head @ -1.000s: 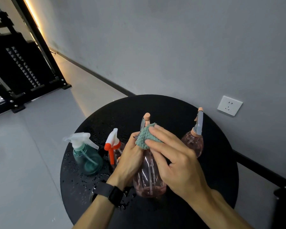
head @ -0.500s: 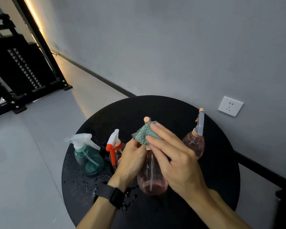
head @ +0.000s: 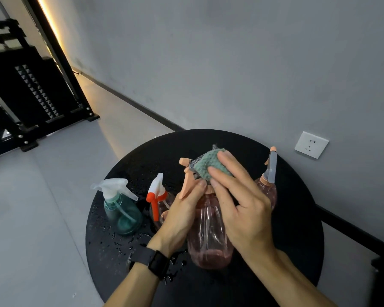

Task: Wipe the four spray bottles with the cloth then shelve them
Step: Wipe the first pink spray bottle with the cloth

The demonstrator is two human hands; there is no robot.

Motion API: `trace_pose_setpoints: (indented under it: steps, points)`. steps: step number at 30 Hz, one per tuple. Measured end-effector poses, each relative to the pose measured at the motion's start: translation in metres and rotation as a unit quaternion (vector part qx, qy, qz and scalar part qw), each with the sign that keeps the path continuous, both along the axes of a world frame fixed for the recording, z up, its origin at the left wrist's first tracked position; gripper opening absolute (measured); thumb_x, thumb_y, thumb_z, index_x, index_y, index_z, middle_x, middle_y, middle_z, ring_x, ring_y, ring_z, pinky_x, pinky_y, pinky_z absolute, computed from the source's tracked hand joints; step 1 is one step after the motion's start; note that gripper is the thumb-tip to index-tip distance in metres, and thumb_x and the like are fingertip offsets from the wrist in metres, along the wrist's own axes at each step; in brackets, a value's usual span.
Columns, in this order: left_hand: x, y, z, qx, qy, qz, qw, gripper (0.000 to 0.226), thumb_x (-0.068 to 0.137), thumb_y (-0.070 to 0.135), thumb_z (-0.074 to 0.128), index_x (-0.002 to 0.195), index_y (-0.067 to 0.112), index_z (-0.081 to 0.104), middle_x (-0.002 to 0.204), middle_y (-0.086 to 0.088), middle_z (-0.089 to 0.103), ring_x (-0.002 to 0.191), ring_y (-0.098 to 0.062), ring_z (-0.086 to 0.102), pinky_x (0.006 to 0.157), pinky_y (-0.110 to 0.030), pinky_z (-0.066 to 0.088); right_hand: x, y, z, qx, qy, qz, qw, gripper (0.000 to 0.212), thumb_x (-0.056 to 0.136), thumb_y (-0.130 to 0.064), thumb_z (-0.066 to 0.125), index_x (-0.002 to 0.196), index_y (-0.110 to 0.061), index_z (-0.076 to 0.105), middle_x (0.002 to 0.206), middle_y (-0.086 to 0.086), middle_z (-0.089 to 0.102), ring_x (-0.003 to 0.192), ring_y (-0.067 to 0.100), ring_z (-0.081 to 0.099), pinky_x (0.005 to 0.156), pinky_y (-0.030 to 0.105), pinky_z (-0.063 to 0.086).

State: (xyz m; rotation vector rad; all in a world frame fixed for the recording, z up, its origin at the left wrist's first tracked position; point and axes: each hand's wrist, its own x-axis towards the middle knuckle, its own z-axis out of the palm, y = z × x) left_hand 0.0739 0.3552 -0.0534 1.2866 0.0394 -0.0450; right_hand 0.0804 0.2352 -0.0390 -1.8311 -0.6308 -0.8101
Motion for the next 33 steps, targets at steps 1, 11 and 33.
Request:
trace_pose_setpoints:
  steps: [1,11,33]
  points:
    - [-0.001,-0.002,-0.001,-0.001,-0.007,0.0,1.0,0.031,0.104,0.019,0.044,0.134,0.017,0.056,0.123,0.0,0.07,0.121,-0.017,0.063,0.101,-0.031,0.051,0.001,0.004,0.0,-0.011,-0.009,0.01,1.0,0.028,0.089,0.001,0.064,0.118,0.001,0.063,0.133,0.014,0.057,0.131,0.023,0.051,0.105,0.029,0.046]
    - [-0.007,0.0,-0.007,-0.042,0.008,0.05,0.998,0.023,0.097,0.002,0.043,0.107,0.0,0.065,0.097,-0.01,0.074,0.096,-0.022,0.071,0.081,-0.03,0.056,0.008,0.011,-0.011,-0.096,0.04,0.087,0.991,0.029,0.095,-0.013,0.053,0.119,-0.003,0.065,0.139,0.01,0.054,0.137,0.013,0.043,0.106,0.028,0.045]
    - [-0.001,0.005,-0.001,-0.16,0.022,0.011,0.987,0.033,0.097,0.02,0.046,0.118,-0.001,0.061,0.095,-0.016,0.068,0.082,-0.028,0.067,0.074,-0.037,0.056,0.006,-0.011,-0.001,-0.038,-0.013,-0.02,0.999,0.028,0.084,0.008,0.067,0.111,0.005,0.068,0.128,0.016,0.061,0.126,0.024,0.056,0.106,0.024,0.043]
